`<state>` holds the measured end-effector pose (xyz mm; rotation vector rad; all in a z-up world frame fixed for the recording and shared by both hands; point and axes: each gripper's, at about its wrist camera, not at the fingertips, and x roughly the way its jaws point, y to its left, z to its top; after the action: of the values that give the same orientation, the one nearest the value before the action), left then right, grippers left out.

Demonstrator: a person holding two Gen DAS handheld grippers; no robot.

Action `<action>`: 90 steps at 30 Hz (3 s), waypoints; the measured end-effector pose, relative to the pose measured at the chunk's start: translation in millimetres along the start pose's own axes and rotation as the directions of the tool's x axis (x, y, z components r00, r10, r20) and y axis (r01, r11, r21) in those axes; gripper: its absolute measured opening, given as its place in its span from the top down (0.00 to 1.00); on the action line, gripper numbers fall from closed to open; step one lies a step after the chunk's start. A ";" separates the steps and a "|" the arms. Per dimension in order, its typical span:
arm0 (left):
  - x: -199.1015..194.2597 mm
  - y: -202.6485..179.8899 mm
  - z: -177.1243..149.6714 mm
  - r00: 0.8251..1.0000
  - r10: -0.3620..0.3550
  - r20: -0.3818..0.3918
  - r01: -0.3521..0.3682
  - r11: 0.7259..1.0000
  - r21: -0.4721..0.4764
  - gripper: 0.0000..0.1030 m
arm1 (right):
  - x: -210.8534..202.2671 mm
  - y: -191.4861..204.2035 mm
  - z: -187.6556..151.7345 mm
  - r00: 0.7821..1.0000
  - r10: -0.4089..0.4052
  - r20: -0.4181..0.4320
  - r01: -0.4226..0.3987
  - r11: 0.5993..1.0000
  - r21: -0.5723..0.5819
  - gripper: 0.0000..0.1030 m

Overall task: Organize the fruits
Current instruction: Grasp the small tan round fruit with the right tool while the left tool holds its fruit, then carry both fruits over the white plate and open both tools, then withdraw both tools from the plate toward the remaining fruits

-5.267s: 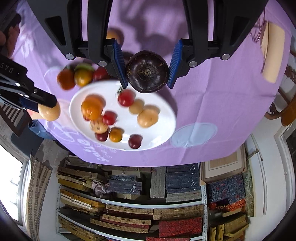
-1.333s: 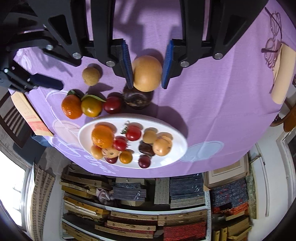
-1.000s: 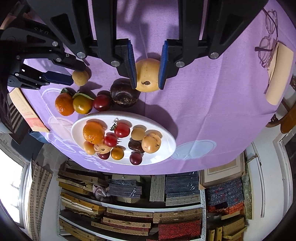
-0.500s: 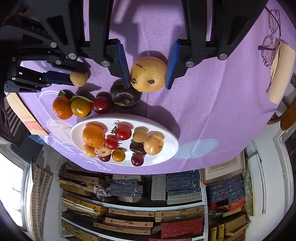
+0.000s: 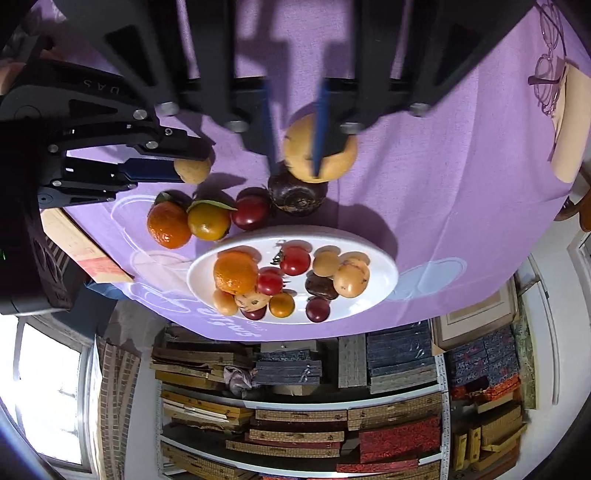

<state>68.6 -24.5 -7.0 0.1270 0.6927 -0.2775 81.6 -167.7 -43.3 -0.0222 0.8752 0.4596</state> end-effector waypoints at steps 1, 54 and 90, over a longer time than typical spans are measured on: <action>2.9 2.8 0.1 0.999 0.031 -0.015 -0.032 0.999 -0.018 0.18 | 0.0 0.1 -0.3 1.000 0.001 0.000 -0.001 1.000 0.003 0.74; 90.4 38.9 86.1 0.996 0.028 -0.085 -0.041 0.986 -0.159 0.53 | 71.7 -43.2 179.8 0.990 -0.140 0.013 0.139 0.989 0.053 0.71; 25.9 10.7 15.2 0.995 0.072 -0.064 -0.077 0.995 -0.065 0.21 | -79.4 -70.1 5.5 0.956 -0.102 0.275 0.031 0.967 0.254 0.13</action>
<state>100.1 -22.9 -11.8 0.0968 0.7562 -0.1788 69.8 -260.0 7.7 0.2387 0.6381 0.2779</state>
